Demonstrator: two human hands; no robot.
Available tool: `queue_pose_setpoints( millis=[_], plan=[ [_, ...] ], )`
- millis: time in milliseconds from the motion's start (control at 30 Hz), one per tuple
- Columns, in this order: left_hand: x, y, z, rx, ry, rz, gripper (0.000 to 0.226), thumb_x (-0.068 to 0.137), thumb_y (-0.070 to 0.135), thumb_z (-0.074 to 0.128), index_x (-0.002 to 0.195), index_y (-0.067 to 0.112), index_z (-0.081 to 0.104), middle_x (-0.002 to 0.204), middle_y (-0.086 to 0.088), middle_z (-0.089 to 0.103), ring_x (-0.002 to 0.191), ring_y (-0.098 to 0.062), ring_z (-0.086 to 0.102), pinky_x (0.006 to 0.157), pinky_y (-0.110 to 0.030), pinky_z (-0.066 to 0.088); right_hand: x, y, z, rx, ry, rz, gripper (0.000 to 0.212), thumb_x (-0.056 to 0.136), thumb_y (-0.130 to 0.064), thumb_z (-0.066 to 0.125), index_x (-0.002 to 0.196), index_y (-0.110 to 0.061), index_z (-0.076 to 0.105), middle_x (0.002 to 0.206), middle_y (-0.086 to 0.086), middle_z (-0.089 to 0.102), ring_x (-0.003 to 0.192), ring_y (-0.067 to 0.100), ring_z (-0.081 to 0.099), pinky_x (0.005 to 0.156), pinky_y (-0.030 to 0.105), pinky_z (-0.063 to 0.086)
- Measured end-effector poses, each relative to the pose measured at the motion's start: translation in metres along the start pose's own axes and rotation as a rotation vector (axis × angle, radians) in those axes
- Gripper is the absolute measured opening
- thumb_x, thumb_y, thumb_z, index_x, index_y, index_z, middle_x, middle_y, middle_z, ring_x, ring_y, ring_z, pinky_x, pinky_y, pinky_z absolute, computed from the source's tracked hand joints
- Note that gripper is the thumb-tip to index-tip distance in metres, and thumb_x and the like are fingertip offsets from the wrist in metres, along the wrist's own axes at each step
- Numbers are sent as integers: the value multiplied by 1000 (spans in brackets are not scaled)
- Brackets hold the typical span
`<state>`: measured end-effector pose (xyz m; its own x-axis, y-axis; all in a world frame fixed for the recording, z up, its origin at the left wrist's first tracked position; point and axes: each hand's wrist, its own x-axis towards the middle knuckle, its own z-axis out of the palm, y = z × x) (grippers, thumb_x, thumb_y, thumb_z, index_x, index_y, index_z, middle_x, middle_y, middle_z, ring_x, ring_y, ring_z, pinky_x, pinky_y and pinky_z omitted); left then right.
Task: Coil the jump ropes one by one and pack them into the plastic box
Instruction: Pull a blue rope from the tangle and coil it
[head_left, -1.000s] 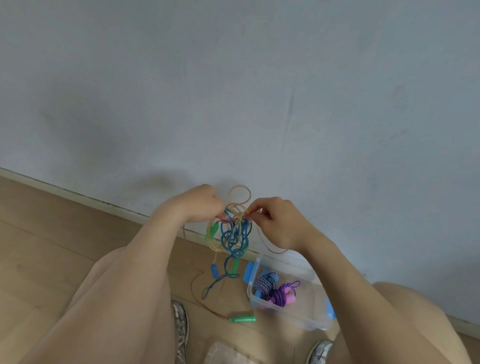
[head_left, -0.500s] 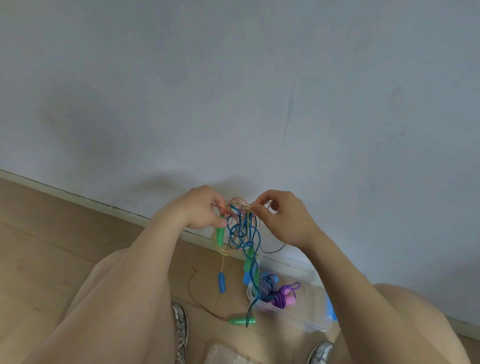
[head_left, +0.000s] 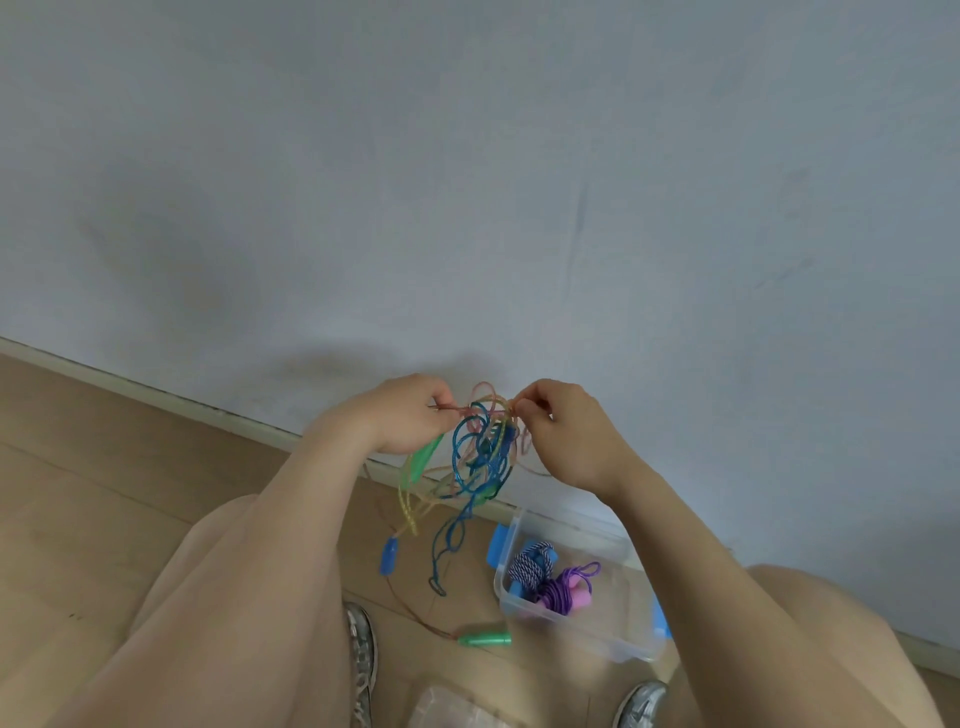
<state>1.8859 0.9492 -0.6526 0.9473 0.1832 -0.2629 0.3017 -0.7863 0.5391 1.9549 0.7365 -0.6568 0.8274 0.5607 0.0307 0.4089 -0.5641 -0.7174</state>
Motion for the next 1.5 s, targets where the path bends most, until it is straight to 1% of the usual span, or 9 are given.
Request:
queue_pose_setpoints(
  millis=[167,267,467,633,833,933,1100,1300,1500],
  plan=[
    [-5,1,-5,11,-7,-7,40,79,56,70,90,17,72,87,1,68,77,-17,58,72,-33,44,-1,-4,0,164,41,55,24,107,-18,49,101,-14,72,90,-4,70,81,10,60,70,27,46],
    [-9,5,-6,12,27,29,23,76,39,80,86,19,72,90,-1,74,78,-14,61,72,-31,48,-3,-5,1,194,36,41,24,108,-19,49,100,-14,71,85,-6,68,74,7,57,69,26,44],
    [-12,12,-5,-9,202,147,6,96,24,65,99,20,68,98,6,70,94,-17,66,82,-33,53,-4,-5,4,210,51,-33,23,109,-16,47,97,-17,66,75,-15,63,66,-2,54,69,22,42],
    [-11,12,0,-58,234,246,5,107,21,48,111,22,50,75,6,60,62,-14,50,59,-33,38,-3,-5,3,197,142,-88,22,110,-16,46,96,-17,63,92,-9,71,90,6,65,83,25,50],
    [-6,7,-2,18,442,331,20,93,23,69,101,30,52,108,3,50,105,-19,50,87,-34,43,-3,-5,3,189,160,-110,22,110,-14,45,96,-15,62,87,-14,69,81,-7,61,70,7,42],
    [-6,7,-3,-17,531,283,15,86,24,77,88,26,62,85,6,62,79,-14,58,72,-30,47,-2,-3,5,179,153,-107,22,111,-16,45,97,-16,61,90,-13,70,83,-5,62,72,10,44],
    [-5,10,-2,10,404,263,11,99,20,67,92,22,74,81,11,70,76,-11,64,69,-28,48,-3,-5,5,136,167,-124,20,111,-15,45,97,-16,60,86,-15,66,77,-9,59,66,7,40],
    [-6,12,-2,-33,231,294,20,112,20,39,105,22,57,88,-1,63,75,-16,59,69,-34,48,-4,-9,5,103,190,-163,19,110,-13,45,96,-16,58,80,-13,64,71,-4,58,62,10,40],
    [-7,1,-3,9,227,277,24,104,16,58,111,37,50,108,6,55,96,-14,54,80,-33,44,-4,-6,3,105,201,-131,19,109,-13,46,96,-16,59,82,-11,67,73,-1,59,62,12,41]
  ],
)
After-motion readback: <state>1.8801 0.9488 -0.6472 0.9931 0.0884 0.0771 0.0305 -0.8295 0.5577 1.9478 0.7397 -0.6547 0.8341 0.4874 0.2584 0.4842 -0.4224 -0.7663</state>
